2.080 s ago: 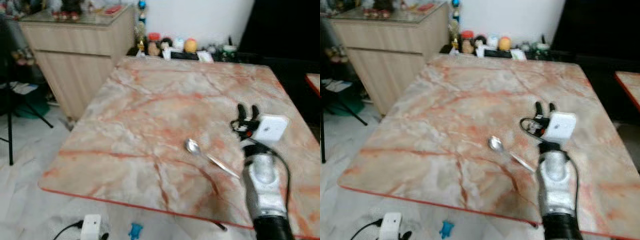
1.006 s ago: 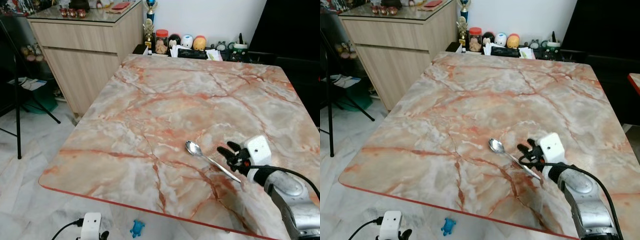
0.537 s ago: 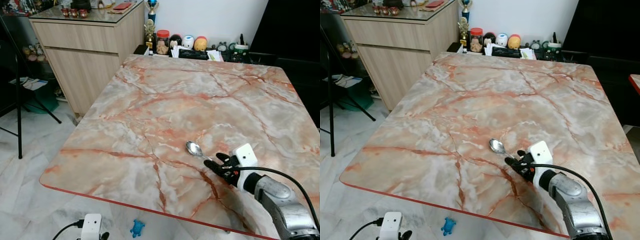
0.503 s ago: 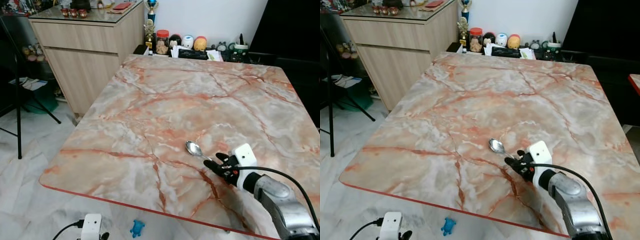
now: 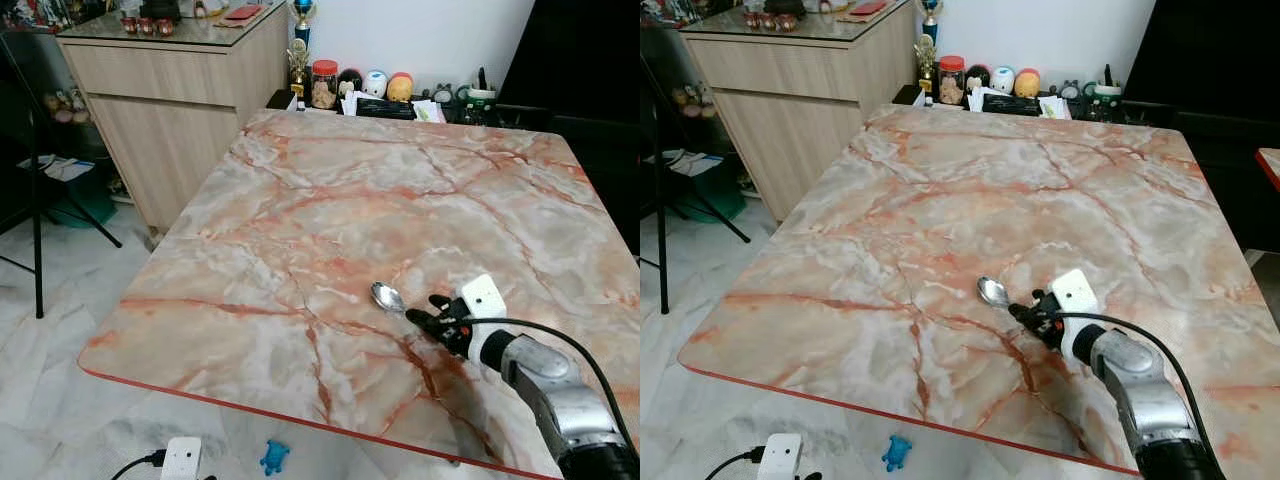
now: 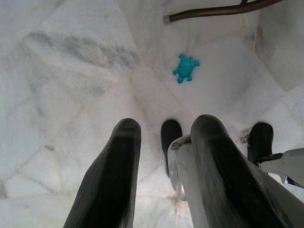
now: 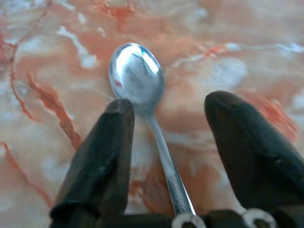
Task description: Setting the table
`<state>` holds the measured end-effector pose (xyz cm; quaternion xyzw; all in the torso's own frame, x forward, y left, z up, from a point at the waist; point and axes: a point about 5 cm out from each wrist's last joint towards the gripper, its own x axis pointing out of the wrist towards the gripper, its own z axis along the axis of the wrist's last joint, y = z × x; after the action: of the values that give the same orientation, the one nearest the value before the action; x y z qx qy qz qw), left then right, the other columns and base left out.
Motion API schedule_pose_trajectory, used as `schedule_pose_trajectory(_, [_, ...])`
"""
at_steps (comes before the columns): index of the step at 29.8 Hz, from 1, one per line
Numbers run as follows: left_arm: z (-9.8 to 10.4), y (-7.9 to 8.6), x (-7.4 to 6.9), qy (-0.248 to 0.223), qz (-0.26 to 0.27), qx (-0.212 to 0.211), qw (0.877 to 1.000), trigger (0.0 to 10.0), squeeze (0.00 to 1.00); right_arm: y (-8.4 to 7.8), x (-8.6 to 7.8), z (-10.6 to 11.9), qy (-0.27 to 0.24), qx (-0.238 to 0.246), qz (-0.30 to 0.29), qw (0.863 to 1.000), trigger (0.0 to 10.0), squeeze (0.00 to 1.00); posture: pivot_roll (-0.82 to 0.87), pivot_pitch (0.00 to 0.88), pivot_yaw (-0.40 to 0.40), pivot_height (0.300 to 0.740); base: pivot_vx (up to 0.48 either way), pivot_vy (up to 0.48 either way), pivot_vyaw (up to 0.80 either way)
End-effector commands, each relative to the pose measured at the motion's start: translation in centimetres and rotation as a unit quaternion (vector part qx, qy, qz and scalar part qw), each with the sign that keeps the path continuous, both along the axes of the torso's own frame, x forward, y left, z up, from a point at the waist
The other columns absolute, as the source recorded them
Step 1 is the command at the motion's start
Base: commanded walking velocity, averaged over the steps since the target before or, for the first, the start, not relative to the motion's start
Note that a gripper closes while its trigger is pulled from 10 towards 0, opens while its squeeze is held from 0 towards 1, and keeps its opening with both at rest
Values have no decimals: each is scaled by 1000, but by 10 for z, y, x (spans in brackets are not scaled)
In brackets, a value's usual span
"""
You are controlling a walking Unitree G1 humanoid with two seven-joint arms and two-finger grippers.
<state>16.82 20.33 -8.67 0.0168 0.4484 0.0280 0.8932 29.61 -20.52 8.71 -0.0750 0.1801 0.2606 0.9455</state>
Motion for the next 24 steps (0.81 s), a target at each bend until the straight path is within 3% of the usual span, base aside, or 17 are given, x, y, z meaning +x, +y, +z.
schedule_pose_trajectory(1, [-3, -2, -5, 16, -4, 2, 1000, 10000, 0, 1, 4, -1, 9, -5, -2, 1000, 10000, 882, 39, 0, -9, 736, 0, 0, 0])
schedule_pose_trajectory(2, [-3, -2, -5, 16, -4, 2, 1000, 10000, 0, 1, 4, -2, 11, -8, -4, 1000, 10000, 604, 40, 0, -9, 736, 0, 0, 0])
schedule_pose_trajectory(3, [-3, -2, -5, 16, -4, 2, 1000, 10000, 0, 0, 4, -2, 13, -7, -7, 1000, 10000, 0, 40, 0, -9, 736, 0, 0, 0])
schedule_pose_trajectory(24, [-2, 0, -3, 15, -2, 3, 1000, 10000, 0, -2, 8, -9, 22, -4, -22, 1000, 10000, 0, 46, 11, -3, 736, 0, 0, 0])
